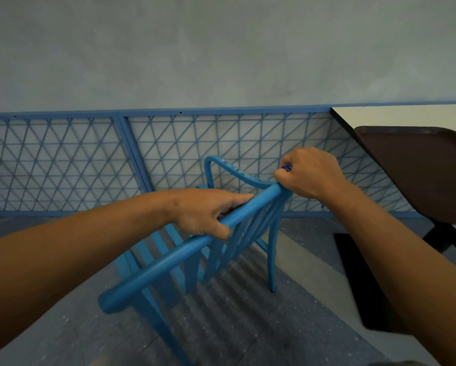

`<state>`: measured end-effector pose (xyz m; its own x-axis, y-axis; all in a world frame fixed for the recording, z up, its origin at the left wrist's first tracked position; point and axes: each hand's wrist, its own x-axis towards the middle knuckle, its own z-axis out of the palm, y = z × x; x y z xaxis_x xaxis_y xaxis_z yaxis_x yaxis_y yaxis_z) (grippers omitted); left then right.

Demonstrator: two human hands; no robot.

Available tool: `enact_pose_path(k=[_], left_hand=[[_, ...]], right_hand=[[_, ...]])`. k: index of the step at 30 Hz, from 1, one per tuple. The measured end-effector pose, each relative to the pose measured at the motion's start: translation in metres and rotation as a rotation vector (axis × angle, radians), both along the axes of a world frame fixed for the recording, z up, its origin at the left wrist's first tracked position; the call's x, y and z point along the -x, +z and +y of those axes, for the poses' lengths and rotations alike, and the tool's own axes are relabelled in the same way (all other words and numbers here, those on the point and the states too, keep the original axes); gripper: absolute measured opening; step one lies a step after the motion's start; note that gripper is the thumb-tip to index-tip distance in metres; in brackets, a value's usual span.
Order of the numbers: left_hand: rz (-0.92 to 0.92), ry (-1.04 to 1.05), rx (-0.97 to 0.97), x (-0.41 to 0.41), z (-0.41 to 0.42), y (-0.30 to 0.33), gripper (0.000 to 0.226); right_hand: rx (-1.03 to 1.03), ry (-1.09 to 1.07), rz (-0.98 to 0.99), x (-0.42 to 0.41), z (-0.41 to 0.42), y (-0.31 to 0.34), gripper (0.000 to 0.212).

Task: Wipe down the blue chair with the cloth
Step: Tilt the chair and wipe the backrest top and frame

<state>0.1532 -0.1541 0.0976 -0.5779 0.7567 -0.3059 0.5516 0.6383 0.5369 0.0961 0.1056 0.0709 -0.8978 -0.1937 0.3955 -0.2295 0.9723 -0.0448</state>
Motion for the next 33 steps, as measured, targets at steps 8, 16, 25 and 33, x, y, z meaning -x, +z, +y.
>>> enact_pose_path(k=[8,16,25,33], left_hand=[[0.112,0.026,0.189,-0.006,-0.044,0.01,0.09],[0.355,0.338,0.197,-0.028,-0.023,-0.008,0.052],[0.648,0.677,-0.154,-0.015,0.079,-0.042,0.032],[0.921,0.837,-0.202,-0.01,0.088,-0.061,0.044]], right_hand=[[0.001,0.0,-0.005,-0.016,-0.022,0.0,0.04],[0.253,0.133,0.149,-0.05,-0.02,-0.024,0.018],[0.853,0.003,0.261,-0.042,0.049,-0.043,0.024],[0.857,0.136,-0.007,-0.012,0.076,-0.039,0.016]])
